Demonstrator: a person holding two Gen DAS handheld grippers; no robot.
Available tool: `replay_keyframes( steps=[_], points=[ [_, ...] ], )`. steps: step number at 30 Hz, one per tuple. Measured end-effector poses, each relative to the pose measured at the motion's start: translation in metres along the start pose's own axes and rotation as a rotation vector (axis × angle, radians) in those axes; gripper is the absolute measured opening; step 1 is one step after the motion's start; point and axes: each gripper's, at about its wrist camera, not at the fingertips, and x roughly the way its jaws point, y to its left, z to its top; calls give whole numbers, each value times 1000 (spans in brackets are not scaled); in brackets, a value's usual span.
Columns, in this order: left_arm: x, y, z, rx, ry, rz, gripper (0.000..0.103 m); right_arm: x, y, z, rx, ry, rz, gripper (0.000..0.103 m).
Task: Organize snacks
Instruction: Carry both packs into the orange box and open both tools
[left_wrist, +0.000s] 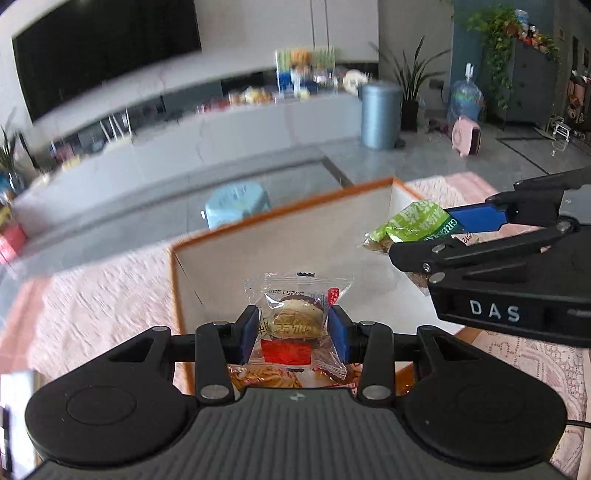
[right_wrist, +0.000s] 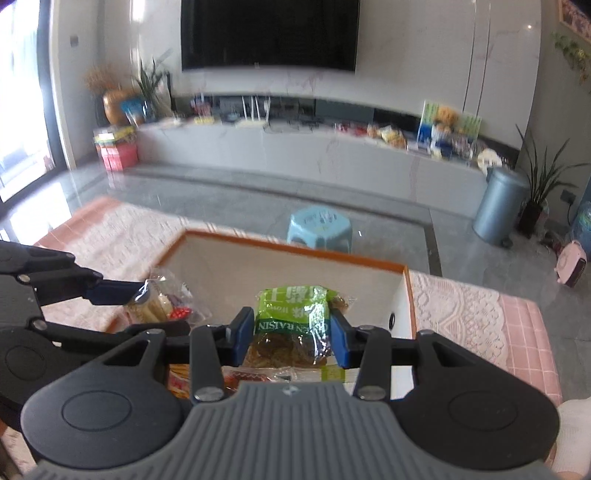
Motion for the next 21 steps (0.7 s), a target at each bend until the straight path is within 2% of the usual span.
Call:
replay_keyframes(
  steps=[10,17,21],
  points=[
    [44,7,1,40,102,1,46,84,-8,-9,-11,205,-2,41],
    [67,7,-3,39,161,36,46,110,-9,-19,4,304,7,42],
    [72,1,-4,62,195,24,47,121,-7,-22,-7,354,1,42]
  ],
)
